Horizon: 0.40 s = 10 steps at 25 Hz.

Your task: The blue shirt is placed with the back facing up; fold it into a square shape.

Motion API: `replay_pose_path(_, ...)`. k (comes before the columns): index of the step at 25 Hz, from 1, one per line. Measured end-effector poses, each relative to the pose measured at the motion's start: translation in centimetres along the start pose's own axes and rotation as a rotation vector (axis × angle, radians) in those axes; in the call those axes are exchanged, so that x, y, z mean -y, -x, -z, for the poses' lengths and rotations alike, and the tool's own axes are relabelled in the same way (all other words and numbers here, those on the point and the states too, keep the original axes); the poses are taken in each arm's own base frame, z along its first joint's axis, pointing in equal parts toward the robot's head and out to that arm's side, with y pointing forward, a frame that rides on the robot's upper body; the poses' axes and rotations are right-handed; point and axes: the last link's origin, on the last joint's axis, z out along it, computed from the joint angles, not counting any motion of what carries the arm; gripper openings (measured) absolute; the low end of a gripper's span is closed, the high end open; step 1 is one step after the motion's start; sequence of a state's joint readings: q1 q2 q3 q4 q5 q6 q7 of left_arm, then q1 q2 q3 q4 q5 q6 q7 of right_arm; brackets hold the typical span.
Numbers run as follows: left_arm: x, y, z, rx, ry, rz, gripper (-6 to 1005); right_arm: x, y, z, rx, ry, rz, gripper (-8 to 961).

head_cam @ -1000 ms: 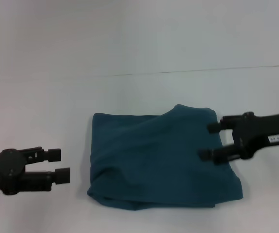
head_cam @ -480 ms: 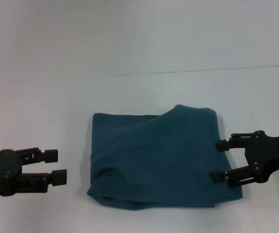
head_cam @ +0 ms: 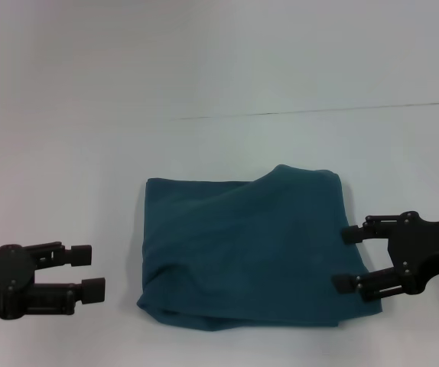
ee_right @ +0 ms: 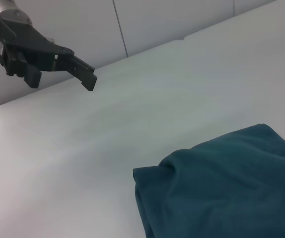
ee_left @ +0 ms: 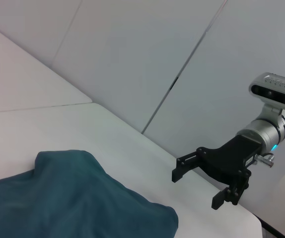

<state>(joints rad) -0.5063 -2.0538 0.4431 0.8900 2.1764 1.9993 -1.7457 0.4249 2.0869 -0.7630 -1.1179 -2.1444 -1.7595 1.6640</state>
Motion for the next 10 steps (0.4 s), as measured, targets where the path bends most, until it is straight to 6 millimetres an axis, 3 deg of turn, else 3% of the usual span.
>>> replay_pose_path(10,-0.14,0.32,0.05,-0.001,0.003,-0.001,920,-0.02,0.00,-0.02,0.001,0.001,0.002,927)
